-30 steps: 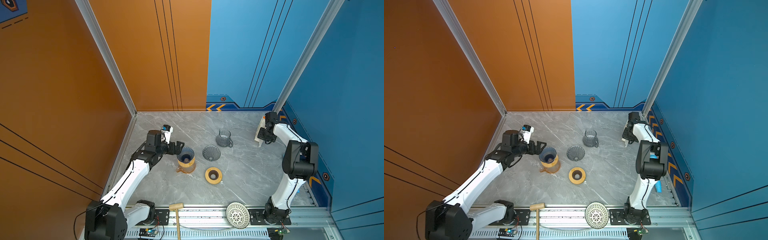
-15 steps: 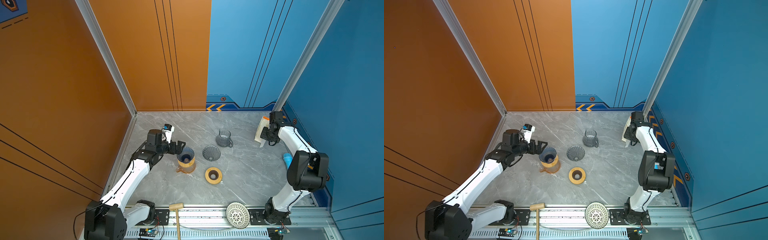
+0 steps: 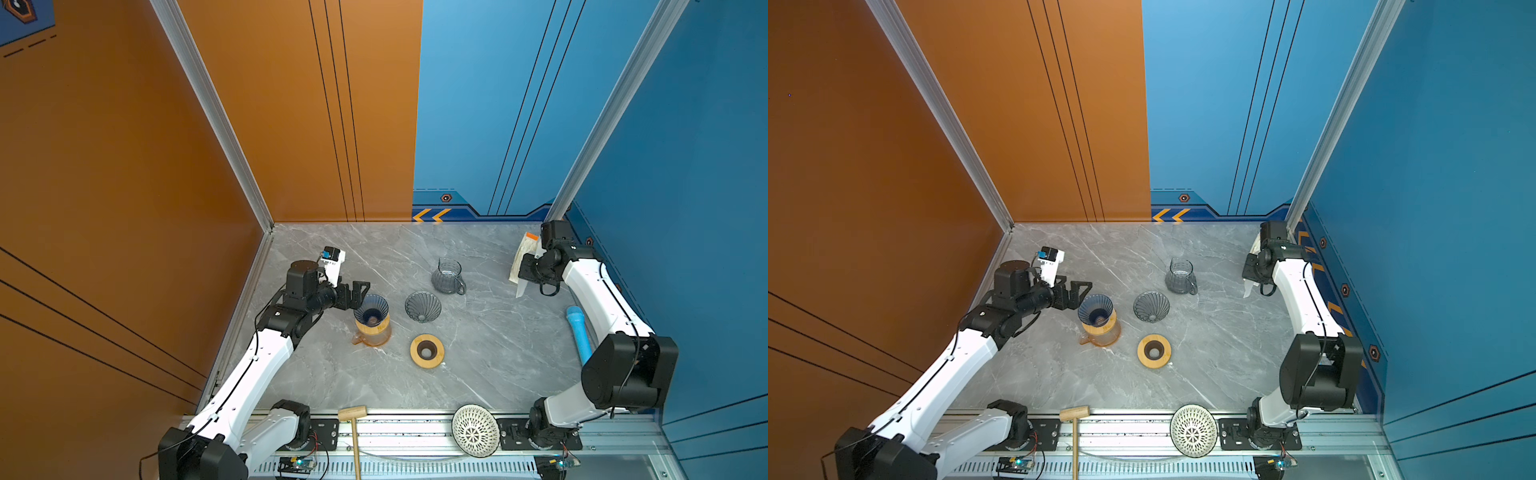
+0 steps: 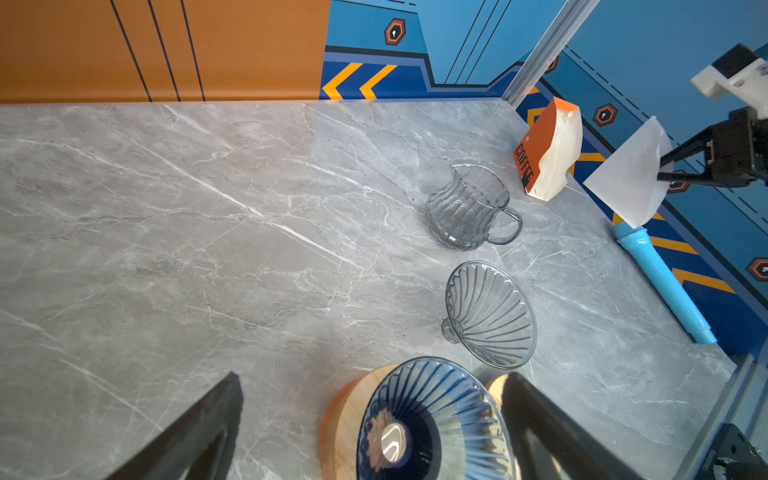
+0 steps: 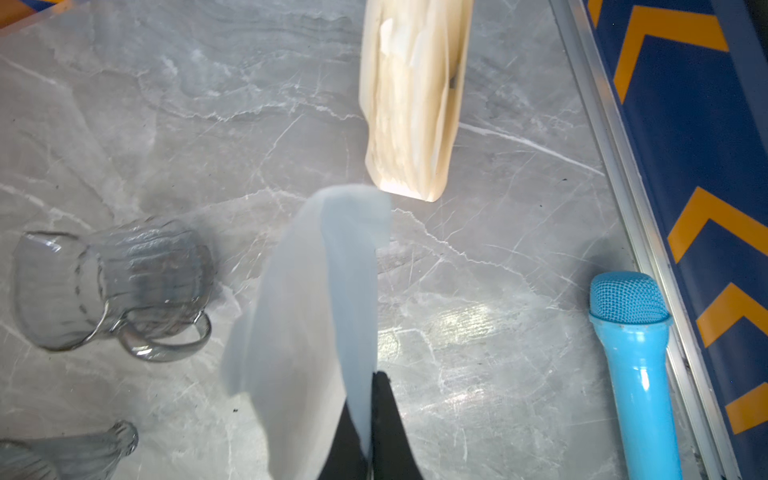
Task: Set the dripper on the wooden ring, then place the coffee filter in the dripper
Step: 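Pull the paper filter out of the box with the right gripper, then carry the paper filter with the right gripper toward the blue dripper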
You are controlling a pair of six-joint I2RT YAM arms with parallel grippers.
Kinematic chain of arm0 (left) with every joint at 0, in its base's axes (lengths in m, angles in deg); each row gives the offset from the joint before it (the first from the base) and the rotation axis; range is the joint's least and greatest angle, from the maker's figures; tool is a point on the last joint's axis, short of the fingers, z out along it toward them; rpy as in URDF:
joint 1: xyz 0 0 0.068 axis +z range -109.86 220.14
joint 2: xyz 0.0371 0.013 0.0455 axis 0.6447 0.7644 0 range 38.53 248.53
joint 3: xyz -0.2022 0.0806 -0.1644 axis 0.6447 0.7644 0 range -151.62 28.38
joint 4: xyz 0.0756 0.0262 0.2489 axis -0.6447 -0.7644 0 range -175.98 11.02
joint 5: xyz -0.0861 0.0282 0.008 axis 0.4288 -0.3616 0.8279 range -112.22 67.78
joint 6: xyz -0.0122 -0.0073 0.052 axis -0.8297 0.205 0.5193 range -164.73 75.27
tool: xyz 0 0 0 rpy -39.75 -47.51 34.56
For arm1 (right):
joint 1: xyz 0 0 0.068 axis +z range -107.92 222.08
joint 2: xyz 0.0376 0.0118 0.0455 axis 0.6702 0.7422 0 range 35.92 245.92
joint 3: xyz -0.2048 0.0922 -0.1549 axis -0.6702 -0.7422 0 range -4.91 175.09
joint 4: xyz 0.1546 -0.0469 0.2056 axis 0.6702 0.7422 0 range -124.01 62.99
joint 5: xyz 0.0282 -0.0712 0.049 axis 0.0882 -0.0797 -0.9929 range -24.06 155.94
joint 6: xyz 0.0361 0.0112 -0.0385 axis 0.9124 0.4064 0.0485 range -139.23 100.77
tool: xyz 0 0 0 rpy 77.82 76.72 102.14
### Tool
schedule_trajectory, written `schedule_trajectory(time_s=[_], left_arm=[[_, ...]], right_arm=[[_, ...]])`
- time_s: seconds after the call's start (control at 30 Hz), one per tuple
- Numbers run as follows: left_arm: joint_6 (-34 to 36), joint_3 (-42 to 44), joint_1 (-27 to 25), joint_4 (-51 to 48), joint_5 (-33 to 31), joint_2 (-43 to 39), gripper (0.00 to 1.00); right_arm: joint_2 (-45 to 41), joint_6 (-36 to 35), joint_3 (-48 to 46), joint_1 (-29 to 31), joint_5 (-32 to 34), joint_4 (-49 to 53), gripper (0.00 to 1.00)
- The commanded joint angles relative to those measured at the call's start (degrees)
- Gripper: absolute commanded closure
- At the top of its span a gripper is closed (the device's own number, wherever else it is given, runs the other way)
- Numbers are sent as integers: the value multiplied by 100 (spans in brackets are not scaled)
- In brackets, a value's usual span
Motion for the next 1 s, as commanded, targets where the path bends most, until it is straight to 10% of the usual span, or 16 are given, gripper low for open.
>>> schedule_trajectory(time_s=[0.0,0.6,0.97], left_arm=[[102,-75,-58,-210,-18,-192,2],[253,-396,-102,-939,-148,-610,2],[136,-396,-146,-1173,-281,-853,2]], right_arm=[[-206,-395,369,359,-335,600,100],[363,-195,2068,2203,-1986,1372,100],[972,454,2937,3502,-1840,1474,100]])
